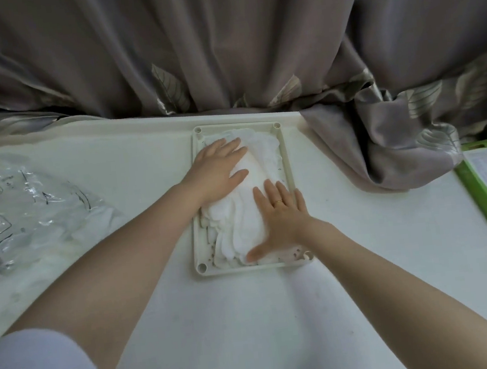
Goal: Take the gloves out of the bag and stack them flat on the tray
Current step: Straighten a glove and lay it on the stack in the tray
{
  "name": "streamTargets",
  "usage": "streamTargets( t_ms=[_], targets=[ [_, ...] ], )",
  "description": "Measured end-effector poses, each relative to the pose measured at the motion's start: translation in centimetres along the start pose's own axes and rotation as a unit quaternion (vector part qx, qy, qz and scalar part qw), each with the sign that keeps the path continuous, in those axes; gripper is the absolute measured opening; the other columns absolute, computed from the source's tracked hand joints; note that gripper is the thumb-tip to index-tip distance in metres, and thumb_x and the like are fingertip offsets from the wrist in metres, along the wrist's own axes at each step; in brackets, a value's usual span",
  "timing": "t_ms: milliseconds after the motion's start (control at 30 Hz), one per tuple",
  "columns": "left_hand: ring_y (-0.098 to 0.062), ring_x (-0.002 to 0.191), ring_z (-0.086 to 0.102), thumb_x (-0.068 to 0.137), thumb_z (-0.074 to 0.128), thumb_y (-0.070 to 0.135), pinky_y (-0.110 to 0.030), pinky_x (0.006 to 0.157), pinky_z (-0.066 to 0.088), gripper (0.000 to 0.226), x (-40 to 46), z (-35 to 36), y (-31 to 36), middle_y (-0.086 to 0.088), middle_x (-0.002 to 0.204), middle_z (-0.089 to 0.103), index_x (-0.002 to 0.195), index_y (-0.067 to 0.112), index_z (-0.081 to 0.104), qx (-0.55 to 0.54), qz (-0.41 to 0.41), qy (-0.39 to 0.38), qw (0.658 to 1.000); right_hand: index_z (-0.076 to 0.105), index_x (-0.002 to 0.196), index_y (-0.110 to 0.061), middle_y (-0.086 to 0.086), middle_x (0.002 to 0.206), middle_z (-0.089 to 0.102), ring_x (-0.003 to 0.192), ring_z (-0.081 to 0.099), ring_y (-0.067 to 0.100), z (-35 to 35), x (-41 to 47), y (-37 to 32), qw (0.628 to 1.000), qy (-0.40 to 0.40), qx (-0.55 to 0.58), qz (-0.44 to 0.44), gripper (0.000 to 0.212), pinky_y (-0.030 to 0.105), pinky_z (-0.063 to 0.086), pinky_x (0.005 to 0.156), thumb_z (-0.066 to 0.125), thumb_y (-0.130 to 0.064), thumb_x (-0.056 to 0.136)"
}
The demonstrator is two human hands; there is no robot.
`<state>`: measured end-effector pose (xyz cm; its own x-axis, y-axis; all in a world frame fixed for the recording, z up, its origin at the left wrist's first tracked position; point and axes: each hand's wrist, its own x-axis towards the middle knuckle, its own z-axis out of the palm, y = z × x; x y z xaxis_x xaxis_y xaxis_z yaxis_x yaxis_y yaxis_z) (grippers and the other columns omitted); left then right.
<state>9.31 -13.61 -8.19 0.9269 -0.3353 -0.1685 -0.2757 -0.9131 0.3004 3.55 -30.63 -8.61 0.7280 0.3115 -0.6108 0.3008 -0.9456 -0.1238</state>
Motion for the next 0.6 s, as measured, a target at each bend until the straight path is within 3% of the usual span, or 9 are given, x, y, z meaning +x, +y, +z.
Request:
streamTargets(
  t_ms=[67, 167, 233, 300, 367, 467, 533, 600],
  targets=[
    [-0.018, 0.143, 0.015, 0.098, 0.044, 0.03, -0.031, 0.113, 0.011, 0.047, -2.3, -1.1, -0.9, 0.002, 0.155, 0.024, 0.143, 0.02, 0.037, -0.033, 0.032, 0.077, 0.996, -0.005, 0.152, -0.024, 0.002, 0.156, -0.026, 0.143, -0.025, 0.024, -1.7, -0.9, -0.2, 1.0, -0.001, 0.026, -0.004, 0.116, 0.05, -0.012, 0.116, 0.057, -0.076, 0.07],
    [-0.025, 0.135, 0.031, 0.094, 0.046, 0.021, -0.037, 0.109, 0.025, 0.037, -6.5, -2.2, -2.7, -0.005, 0.144, 0.041, 0.128, 0.013, 0.055, -0.043, 0.054, 0.117, 0.991, 0.035, 0.144, -0.019, 0.006, 0.157, 0.019, 0.144, 0.017, 0.027, -3.1, -2.3, -2.4, 0.986, 0.146, 0.073, -0.042, 0.066, 0.042, 0.015, 0.116, 0.052, -0.053, 0.089],
    [-0.032, 0.127, 0.042, 0.087, 0.043, 0.021, -0.045, 0.102, 0.035, 0.037, -9.0, -2.4, -4.0, -0.01, 0.134, 0.051, 0.114, 0.009, 0.064, -0.023, 0.067, 0.117, 0.991, 0.052, 0.13, -0.013, 0.007, 0.139, 0.045, 0.125, 0.045, 0.026, -3.4, -2.8, -4.9, 0.963, 0.209, 0.139, -0.095, 0.04, 0.033, 0.035, 0.102, 0.053, -0.032, 0.095],
    [-0.035, 0.123, 0.046, 0.083, 0.044, 0.014, -0.049, 0.097, 0.039, 0.03, -11.3, -2.5, -5.5, -0.013, 0.129, 0.056, 0.101, 0.009, 0.068, -0.015, 0.052, 0.126, 0.991, 0.06, 0.117, -0.009, 0.008, 0.123, 0.056, 0.107, 0.055, 0.024, -3.2, -3.1, -7.8, 0.953, 0.199, 0.161, -0.164, 0.026, 0.03, 0.04, 0.092, 0.053, -0.021, 0.095],
    [-0.036, 0.127, 0.042, 0.079, 0.049, 0.0, -0.05, 0.098, 0.036, 0.021, -14.2, -2.8, -7.7, -0.014, 0.132, 0.053, 0.086, 0.009, 0.067, 0.001, 0.025, 0.153, 0.988, 0.064, 0.11, -0.008, 0.008, 0.113, 0.06, 0.096, 0.057, 0.022, -2.2, -3.5, -11.5, 0.95, 0.171, 0.143, -0.219, 0.022, 0.032, 0.043, 0.088, 0.051, -0.018, 0.095],
    [-0.031, 0.14, 0.024, 0.085, 0.052, -0.003, -0.039, 0.11, 0.018, 0.018, -18.0, -3.3, -10.7, -0.009, 0.148, 0.036, 0.085, 0.009, 0.065, 0.017, -0.002, 0.143, 0.99, 0.06, 0.116, -0.01, 0.009, 0.116, 0.058, 0.105, 0.056, 0.027, -0.4, -3.1, -16.4, 0.962, 0.133, 0.09, -0.221, 0.028, 0.039, 0.047, 0.088, 0.046, -0.026, 0.097],
    [-0.026, 0.143, 0.016, 0.09, 0.053, 0.017, -0.034, 0.113, 0.01, 0.016, -20.2, -3.5, -12.4, -0.004, 0.152, 0.028, 0.096, 0.014, 0.067, -0.006, -0.025, 0.095, 0.995, 0.05, 0.126, -0.008, 0.01, 0.125, 0.051, 0.115, 0.05, 0.029, 1.0, -2.3, -18.8, 0.982, 0.111, 0.034, -0.151, 0.038, 0.039, 0.044, 0.094, 0.047, -0.032, 0.097],
    [-0.023, 0.143, 0.016, 0.082, 0.042, 0.052, -0.033, 0.113, 0.009, 0.046, -21.9, -3.1, -13.2, 0.0, 0.152, 0.028, 0.108, 0.022, 0.066, -0.016, -0.019, 0.058, 0.998, 0.043, 0.127, -0.004, 0.014, 0.128, 0.045, 0.119, 0.045, 0.031, 2.4, -1.4, -19.7, 0.992, 0.108, 0.033, -0.055, 0.044, 0.038, 0.04, 0.096, 0.051, -0.032, 0.094]
  ],
)
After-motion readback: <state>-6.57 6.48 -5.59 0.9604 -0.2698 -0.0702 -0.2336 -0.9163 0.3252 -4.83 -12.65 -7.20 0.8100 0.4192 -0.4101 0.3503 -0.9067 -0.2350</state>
